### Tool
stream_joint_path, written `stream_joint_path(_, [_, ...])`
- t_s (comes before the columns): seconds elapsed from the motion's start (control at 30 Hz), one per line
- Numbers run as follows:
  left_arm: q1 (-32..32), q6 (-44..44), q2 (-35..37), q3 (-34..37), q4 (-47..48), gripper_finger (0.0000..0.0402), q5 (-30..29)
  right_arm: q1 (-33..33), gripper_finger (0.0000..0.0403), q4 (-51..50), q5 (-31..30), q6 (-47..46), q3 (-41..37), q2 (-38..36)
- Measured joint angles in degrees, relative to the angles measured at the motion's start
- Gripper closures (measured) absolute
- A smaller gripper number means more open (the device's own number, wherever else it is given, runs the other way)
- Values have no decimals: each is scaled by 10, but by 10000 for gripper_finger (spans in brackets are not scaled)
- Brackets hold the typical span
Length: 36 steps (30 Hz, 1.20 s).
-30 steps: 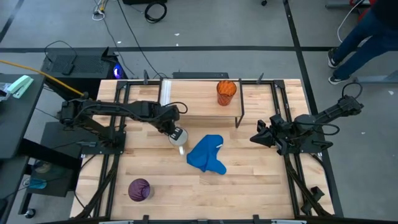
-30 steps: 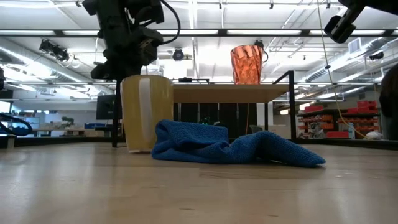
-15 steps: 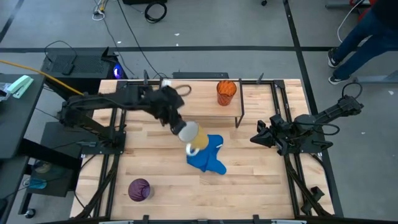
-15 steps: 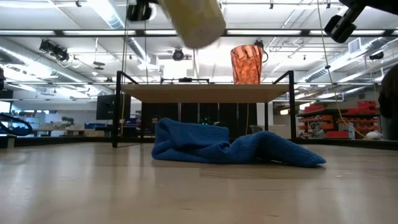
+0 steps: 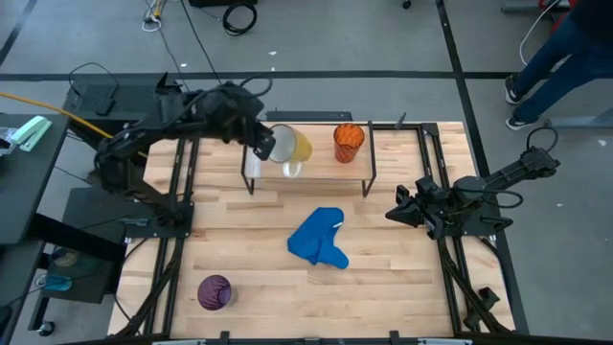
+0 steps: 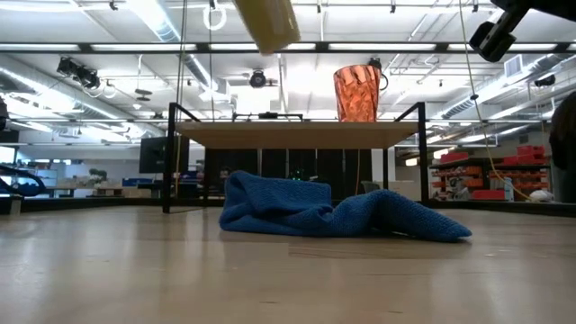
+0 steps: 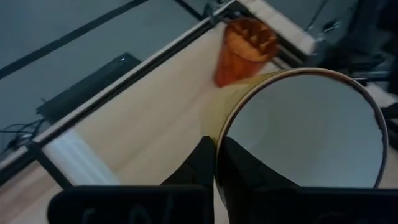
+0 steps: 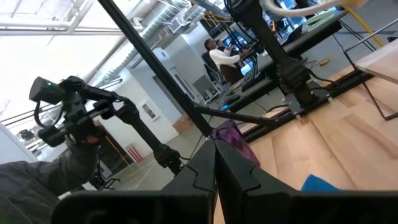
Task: Stack small to large cups/mugs on shelf
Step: Put the yellow mug on the shelf
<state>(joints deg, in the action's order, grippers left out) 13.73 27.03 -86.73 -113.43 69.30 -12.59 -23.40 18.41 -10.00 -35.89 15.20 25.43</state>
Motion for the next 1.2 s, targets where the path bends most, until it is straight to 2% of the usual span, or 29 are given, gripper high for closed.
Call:
stream_joint_path(0.13, [36, -30, -39, -17, 14, 385, 27, 0, 386, 0, 0, -6, 0, 0])
stream_joint_path(0.3, [86, -72, -91, -33, 19, 385, 122, 0, 386, 0, 0, -16, 0, 0])
stream_joint_path(0.37, [104, -86, -113, -45, 21, 385, 142, 0, 386, 0, 0, -17, 0, 0])
stream_joint_path(0.67, [141, -129, -214, -171, 66, 385, 147, 0, 386, 0, 0, -17, 0, 0])
stream_joint_path(0.77, [141, -143, -249, -216, 111, 385, 150, 0, 386, 0, 0, -17, 0, 0])
stream_joint_path(0.9, [144, -162, -259, -196, 119, 385, 171, 0, 386, -1, 0, -17, 0, 0])
stream_joint_path(1.2, [145, -160, -264, -198, 91, 385, 169, 0, 386, -5, 0, -16, 0, 0])
